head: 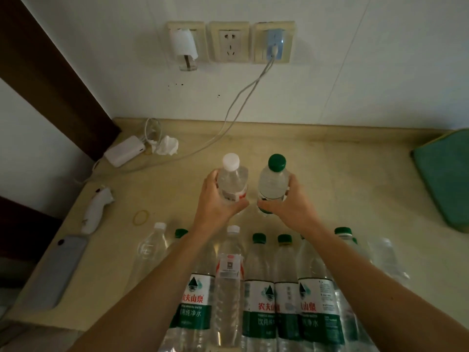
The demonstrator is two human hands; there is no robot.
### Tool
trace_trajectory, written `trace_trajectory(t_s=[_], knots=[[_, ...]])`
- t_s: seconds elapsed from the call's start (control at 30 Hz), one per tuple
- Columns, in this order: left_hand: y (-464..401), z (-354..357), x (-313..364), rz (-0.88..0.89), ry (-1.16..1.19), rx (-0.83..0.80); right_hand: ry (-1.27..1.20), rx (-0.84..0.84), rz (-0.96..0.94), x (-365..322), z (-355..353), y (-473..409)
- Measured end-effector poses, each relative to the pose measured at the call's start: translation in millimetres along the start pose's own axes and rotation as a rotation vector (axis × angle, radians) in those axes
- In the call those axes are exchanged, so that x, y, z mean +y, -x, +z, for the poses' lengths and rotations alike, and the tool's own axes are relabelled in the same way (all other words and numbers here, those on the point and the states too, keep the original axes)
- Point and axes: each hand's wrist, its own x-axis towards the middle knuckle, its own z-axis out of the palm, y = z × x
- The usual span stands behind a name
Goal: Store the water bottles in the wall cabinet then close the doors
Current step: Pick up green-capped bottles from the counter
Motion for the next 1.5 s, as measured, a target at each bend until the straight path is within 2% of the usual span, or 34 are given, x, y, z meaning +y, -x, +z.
trace_trajectory(t_s=[0.13, 0.33, 0.53, 0.67, 1.1, 1.4, 1.5], knots=[[-0.6, 13.6, -10.9, -0.042, 0.101, 0.03, -0.018, 0.059, -0.02, 19.7, 15.1, -16.8], [4.9, 11.0, -8.7, -0.005, 0.111, 0.089, -0.013, 0.198, -0.095, 22.9, 17.6, -0.8], [26.2, -15.9, 14.8, 0.073, 0.166, 0.099, -0.162, 0.253, -0.169, -11.1, -8.4, 45.9], [49.8, -42.7, 52.1, 0.191, 0.215, 0.078, -0.276, 0.307, -0.248, -53.2, -26.8, 89.6], [127.9, -115.3, 286.8, 0.686, 0.341, 0.079, -0.375, 0.549, -0.64, -221.1, -154.1, 232.5], [164.8, -145.1, 453.2, 0.97, 0.563, 0.111, -0.417, 0.685, -0.987, -332.0, -265.0, 277.8], [163.0, -147.9, 500.3, 1.061, 0.572, 0.151, -0.4, 0.744, -1.047, -363.6, -300.4, 277.0]])
